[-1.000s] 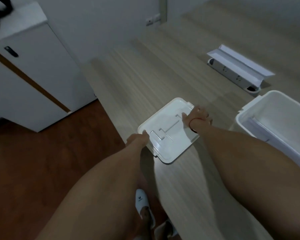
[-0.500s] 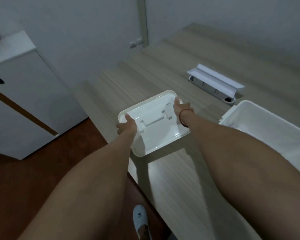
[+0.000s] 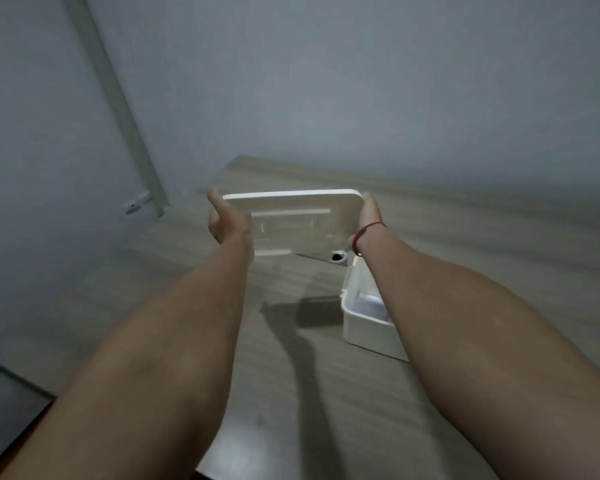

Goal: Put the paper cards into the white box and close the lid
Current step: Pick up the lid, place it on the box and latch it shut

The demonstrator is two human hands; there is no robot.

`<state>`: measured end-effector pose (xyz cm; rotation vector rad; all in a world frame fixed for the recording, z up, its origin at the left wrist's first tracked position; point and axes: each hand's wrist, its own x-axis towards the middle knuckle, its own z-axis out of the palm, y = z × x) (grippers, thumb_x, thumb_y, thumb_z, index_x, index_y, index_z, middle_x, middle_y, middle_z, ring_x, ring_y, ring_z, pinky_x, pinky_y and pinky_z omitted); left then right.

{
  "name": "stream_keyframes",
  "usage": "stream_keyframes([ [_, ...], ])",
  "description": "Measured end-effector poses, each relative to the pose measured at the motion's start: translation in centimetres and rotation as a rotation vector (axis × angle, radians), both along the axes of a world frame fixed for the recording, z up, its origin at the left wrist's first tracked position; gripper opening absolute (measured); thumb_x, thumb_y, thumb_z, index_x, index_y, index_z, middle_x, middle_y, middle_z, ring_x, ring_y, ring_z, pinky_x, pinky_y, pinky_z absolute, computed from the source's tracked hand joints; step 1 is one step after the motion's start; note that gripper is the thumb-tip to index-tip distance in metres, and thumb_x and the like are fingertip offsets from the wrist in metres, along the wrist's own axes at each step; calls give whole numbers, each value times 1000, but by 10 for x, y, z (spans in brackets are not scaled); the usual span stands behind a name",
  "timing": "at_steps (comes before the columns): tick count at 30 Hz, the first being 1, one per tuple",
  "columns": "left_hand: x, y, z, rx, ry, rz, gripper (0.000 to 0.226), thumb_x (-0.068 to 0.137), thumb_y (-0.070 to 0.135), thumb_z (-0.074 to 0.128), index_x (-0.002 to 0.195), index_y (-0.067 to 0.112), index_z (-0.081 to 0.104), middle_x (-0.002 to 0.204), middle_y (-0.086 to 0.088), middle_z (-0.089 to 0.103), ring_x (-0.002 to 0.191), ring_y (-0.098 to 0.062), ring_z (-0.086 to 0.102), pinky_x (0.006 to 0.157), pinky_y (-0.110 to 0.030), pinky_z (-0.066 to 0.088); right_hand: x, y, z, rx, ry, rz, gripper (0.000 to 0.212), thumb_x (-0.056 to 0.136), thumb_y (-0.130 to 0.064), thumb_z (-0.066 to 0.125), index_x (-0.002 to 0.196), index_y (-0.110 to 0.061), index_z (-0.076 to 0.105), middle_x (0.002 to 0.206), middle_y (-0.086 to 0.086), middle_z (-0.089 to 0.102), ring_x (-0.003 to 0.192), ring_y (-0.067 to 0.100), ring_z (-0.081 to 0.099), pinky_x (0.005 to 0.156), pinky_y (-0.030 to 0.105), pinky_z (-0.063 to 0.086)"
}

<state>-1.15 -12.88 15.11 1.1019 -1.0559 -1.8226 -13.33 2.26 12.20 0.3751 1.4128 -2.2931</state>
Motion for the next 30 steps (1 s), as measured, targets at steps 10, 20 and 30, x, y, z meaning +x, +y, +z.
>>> stream_keyframes([
  [10, -47, 78, -11, -12, -223, -517, 11, 85, 12, 49, 92, 7, 56, 70, -3, 50, 54, -14, 44, 44, -20, 34, -33, 146, -29, 329, -27, -224, 14, 65, 2, 53, 73, -8, 47, 75, 8, 51, 44, 15, 47, 62, 14, 58],
  [20, -74, 131, -38, -211, -490, -745, 46, 72, 9, 65, 117, 3, 59, 109, -12, 67, 82, -28, 66, 58, -29, 54, 9, 212, -27, 488, -77, -224, 13, 53, -1, 51, 65, -5, 52, 71, 9, 45, 74, 25, 50, 71, 36, 47],
  [30, -64, 161, -79, -573, -674, -786, 61, 96, 42, 44, 138, -3, 40, 138, -22, 51, 123, -38, 53, 96, -41, 45, 20, 225, -60, 726, 1, -275, 51, 80, -27, 66, 125, -3, 59, 116, 13, 66, 104, 28, 65, 82, 30, 49],
])
